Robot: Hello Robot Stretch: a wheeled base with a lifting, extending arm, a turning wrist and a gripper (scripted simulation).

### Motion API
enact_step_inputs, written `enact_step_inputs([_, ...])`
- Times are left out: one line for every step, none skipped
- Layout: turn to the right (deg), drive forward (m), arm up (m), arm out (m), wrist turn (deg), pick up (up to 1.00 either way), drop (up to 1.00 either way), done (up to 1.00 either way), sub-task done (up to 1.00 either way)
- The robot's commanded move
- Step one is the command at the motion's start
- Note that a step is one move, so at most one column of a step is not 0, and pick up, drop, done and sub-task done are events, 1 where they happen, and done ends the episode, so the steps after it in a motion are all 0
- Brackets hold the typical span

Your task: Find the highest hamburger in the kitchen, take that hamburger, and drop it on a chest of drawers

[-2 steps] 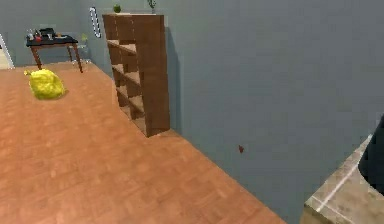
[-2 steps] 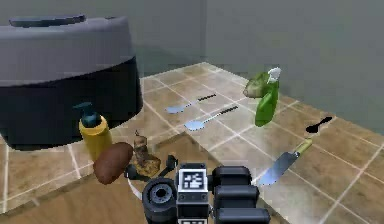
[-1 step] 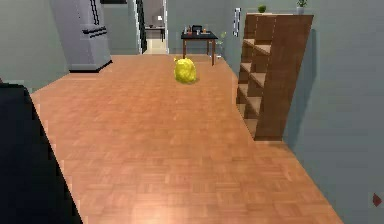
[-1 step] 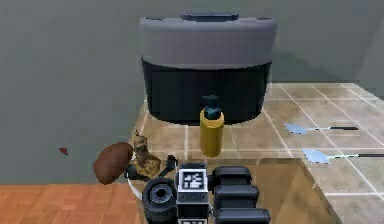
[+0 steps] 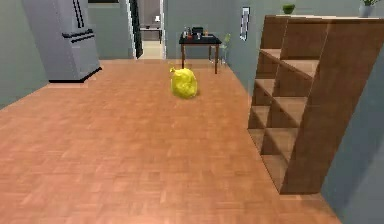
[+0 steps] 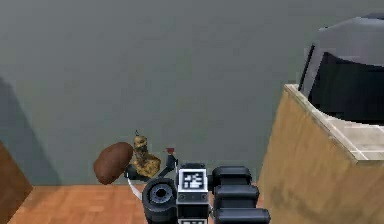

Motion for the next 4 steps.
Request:
enact_step_inputs([-42.0,0.00,0.00,0.00,0.0,0.00,0.00,0.00,0.00])
enact_step_inputs([0.0,0.15,0.00,0.00,0.0,0.00,0.00,0.00,0.00])
enact_step_inputs([30.0,0.00,0.00,0.00,0.0,0.00,0.00,0.00,0.00])
enact_step_inputs([0.0,1.00,0.00,0.00,0.0,0.00,0.00,0.00,0.00])
